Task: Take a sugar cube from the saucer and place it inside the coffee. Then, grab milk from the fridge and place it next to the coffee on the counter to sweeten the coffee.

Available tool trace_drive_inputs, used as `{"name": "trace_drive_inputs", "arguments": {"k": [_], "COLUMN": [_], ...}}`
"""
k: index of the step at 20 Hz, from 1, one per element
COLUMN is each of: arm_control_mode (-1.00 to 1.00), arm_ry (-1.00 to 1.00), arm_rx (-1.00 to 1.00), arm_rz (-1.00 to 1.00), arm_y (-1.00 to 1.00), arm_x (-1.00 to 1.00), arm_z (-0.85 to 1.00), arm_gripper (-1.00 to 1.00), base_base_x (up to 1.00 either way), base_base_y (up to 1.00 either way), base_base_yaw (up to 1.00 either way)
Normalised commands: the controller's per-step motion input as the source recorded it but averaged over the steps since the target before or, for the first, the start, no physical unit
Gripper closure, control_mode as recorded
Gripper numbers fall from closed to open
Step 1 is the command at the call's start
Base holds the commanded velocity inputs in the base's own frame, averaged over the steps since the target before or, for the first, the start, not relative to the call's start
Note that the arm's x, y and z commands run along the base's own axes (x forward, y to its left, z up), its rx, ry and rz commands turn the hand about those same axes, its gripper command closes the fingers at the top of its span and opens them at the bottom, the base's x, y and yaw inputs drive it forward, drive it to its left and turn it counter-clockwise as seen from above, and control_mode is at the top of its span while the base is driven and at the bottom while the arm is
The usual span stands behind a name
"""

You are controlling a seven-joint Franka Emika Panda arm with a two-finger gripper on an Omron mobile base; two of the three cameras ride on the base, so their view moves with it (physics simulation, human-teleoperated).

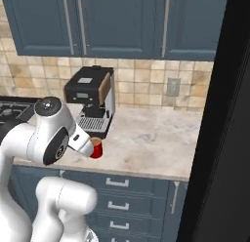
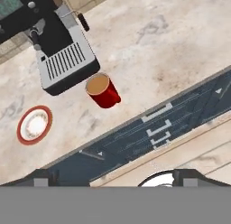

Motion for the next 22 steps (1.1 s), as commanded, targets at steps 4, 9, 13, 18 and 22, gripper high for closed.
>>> {"name": "trace_drive_inputs", "arguments": {"k": [4, 9, 13, 18, 22], "arm_control_mode": [1.00, 1.00, 1.00, 1.00, 1.00], "arm_ry": [0.00, 0.00, 0.00, 0.00, 0.00], "arm_rx": [0.00, 0.00, 0.00, 0.00, 0.00], "arm_rz": [0.00, 0.00, 0.00, 0.00, 0.00], "arm_y": [0.00, 0.00, 0.00, 0.00, 0.00], "arm_x": [0.00, 0.00, 0.00, 0.00, 0.00], "arm_z": [0.00, 0.00, 0.00, 0.00, 0.00], "arm_gripper": [-1.00, -1.00, -1.00, -1.00, -1.00], "base_base_x": [-0.56, -0.16, -0.01, -0.06, -0.25], "base_base_y": [-0.02, 0.00, 0.00, 0.00, 0.00], "base_base_yaw": [-0.81, -0.99, -1.00, -0.98, -0.74]}}
